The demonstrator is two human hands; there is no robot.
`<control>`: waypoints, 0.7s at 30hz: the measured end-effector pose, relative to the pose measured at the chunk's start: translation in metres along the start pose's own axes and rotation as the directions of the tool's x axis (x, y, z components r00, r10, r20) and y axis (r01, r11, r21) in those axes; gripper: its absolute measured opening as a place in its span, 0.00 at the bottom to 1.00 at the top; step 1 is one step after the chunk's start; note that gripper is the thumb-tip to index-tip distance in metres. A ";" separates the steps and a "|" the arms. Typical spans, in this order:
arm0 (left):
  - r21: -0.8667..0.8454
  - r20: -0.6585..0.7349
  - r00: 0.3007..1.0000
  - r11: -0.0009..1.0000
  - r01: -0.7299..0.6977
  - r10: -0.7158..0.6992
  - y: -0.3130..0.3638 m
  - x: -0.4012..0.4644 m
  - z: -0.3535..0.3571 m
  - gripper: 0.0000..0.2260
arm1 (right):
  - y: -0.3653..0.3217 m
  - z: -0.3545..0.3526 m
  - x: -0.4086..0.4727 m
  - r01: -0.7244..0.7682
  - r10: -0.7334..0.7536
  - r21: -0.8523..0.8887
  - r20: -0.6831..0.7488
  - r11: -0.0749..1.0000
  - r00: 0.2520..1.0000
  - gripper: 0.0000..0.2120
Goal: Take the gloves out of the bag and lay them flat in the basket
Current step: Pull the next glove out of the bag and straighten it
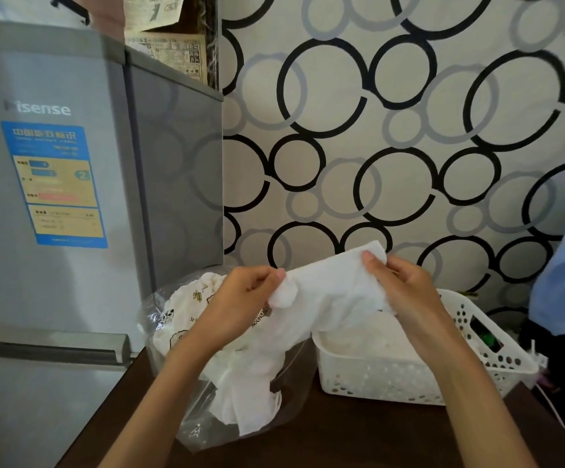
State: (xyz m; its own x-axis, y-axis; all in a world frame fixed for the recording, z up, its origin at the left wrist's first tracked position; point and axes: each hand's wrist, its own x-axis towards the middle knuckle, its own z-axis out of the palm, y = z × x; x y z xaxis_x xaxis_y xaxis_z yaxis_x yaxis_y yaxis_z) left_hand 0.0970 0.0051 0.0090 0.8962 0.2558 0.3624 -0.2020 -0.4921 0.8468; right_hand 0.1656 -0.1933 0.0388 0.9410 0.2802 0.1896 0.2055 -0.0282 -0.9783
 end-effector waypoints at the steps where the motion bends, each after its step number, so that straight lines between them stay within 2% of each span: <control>1: -0.029 -0.020 1.000 0.999 0.023 -0.023 0.000 0.000 0.001 0.19 | -0.002 -0.005 0.000 0.006 -0.006 0.008 0.020 1.000 1.000 0.08; 4: -0.107 -0.012 0.991 0.985 0.133 -0.135 0.001 0.002 0.009 0.17 | -0.007 -0.019 0.000 0.039 -0.038 0.038 -0.025 0.999 0.999 0.07; 6: -0.154 -0.010 0.973 0.962 0.225 -0.230 0.003 0.002 0.018 0.12 | -0.006 -0.021 0.002 0.078 -0.080 -0.025 -0.070 0.997 0.994 0.04; 8: -0.260 0.017 0.937 0.904 0.340 -0.348 0.003 0.002 0.027 0.17 | -0.004 -0.016 0.004 0.110 -0.120 -0.100 -0.099 0.989 0.988 0.04; 10: -0.355 0.054 0.917 0.851 0.387 -0.395 0.012 -0.003 0.031 0.23 | -0.003 -0.010 0.005 0.158 -0.173 -0.132 -0.110 0.979 0.979 0.06; 13: -0.343 0.170 0.918 0.852 0.395 -0.357 0.027 -0.006 0.035 0.37 | 0.000 -0.002 0.004 0.251 -0.266 -0.113 -0.143 0.961 0.953 0.08; 14: -0.292 0.176 0.926 0.881 0.372 -0.333 0.029 -0.007 0.035 0.37 | 0.002 0.000 0.004 0.269 -0.284 -0.103 -0.165 0.958 0.945 0.09; 16: -0.162 0.114 0.964 0.953 0.257 -0.241 0.031 -0.007 0.035 0.25 | 0.004 0.001 0.005 0.294 -0.306 -0.090 -0.213 0.952 0.928 0.09; 18: -0.147 0.048 0.985 0.975 0.168 -0.163 0.024 -0.008 0.033 0.15 | 0.005 0.000 0.006 0.321 -0.333 -0.090 -0.249 0.943 0.909 0.08; 21: -0.222 -0.040 0.982 0.960 0.169 -0.182 0.022 -0.008 0.030 0.19 | 0.000 -0.003 0.005 0.377 -0.392 -0.109 -0.268 0.920 0.880 0.08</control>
State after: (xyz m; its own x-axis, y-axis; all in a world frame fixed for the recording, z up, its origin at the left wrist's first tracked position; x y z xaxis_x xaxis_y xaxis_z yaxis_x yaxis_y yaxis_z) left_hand 0.0969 -0.0329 0.0128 0.9014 0.3746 0.2174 -0.1302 -0.2445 0.9609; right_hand 0.1717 -0.1949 0.0396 0.8195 0.0008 0.5731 0.5730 -0.0250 -0.8192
